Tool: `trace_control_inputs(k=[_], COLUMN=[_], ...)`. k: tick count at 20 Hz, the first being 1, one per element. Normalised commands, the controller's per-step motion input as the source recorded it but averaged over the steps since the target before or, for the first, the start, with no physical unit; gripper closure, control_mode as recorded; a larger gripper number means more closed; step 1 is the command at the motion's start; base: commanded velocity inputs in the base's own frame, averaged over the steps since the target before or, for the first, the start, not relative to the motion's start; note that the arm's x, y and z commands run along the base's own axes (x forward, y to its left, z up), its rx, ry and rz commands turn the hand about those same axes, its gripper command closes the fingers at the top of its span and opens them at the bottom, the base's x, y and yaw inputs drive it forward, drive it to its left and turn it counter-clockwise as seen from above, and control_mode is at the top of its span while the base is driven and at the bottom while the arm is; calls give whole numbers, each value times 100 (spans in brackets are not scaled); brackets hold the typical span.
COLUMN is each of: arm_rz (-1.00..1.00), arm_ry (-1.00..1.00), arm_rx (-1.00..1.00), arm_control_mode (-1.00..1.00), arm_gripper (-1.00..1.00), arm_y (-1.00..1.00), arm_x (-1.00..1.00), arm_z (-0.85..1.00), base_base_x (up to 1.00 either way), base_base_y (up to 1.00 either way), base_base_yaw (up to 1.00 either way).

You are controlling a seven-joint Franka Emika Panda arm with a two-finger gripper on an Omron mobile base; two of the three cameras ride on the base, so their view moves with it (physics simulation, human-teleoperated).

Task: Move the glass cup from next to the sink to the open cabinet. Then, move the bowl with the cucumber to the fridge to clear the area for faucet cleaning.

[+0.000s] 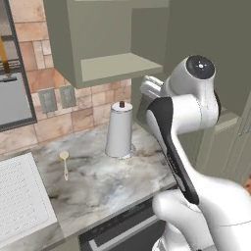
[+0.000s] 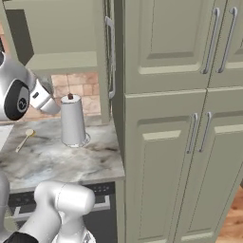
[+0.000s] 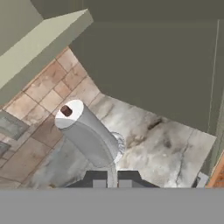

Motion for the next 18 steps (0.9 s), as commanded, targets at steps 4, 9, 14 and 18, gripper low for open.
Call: trace_control_inputs(k=[4,9,14,18], arm_rz=[-20,-4,-2,-10], arm_ry=[-11,-9,-14,-5], arm_rx=[49,29,0,0], arm_control_mode=[-100,-100,-100,-100], arm_gripper=[100,100,100,100], arm_y=[0,0,5,13], arm_x=[-30,-6,1,22], arm_z=[37,8,10,51], base_base_x=[0,0,0,0], base_base_y=[0,0,0,0], base_base_yaw=[0,0,0,0])
